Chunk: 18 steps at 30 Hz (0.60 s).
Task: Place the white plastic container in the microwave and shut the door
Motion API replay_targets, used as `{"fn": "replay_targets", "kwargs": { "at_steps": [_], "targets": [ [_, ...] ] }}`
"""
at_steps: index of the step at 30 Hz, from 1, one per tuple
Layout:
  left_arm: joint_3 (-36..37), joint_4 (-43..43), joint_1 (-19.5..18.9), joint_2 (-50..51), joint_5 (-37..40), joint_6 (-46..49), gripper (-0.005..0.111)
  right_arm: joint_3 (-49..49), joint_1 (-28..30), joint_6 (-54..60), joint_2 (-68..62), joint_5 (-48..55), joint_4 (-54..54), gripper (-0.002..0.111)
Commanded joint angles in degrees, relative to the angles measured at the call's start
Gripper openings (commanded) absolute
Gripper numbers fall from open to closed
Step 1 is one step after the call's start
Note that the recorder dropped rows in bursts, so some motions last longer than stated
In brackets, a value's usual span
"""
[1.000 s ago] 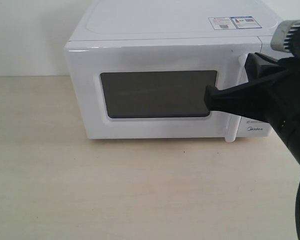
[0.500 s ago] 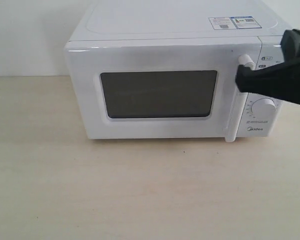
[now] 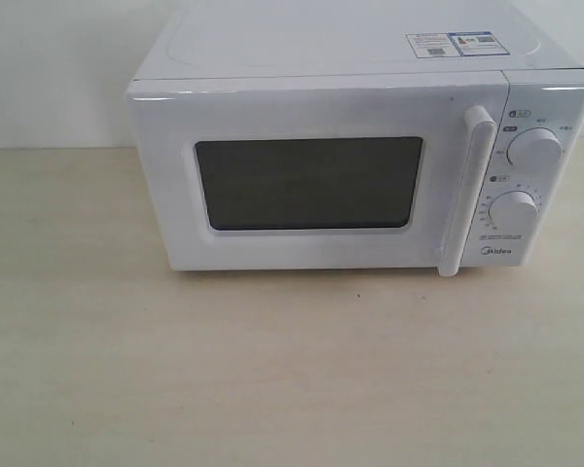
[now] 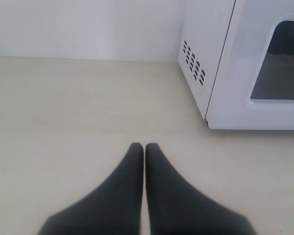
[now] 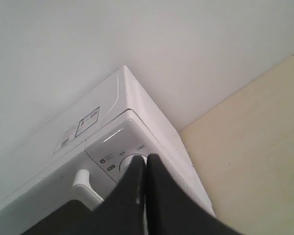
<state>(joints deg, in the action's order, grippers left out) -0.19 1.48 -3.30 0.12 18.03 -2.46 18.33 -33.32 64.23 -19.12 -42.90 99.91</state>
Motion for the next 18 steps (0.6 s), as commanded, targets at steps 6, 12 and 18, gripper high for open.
{"fn": "replay_targets", "kwargs": {
  "at_steps": [6, 12, 18],
  "targets": [
    [0.2, 0.0, -0.1, -0.1, 0.0, -0.5, 0.004, -9.6, 12.4, -0.9, 14.9, 8.5, 0.0, 0.0],
    [0.2, 0.0, -0.1, -0.1, 0.0, -0.5, 0.004, -12.6, 20.1, 0.9, 19.1, 16.1, 0.0, 0.0],
    [0.2, 0.0, -0.1, -0.1, 0.0, -0.5, 0.004, -13.8, 23.1, 1.1, 19.1, 23.3, 0.0, 0.0]
  ]
}}
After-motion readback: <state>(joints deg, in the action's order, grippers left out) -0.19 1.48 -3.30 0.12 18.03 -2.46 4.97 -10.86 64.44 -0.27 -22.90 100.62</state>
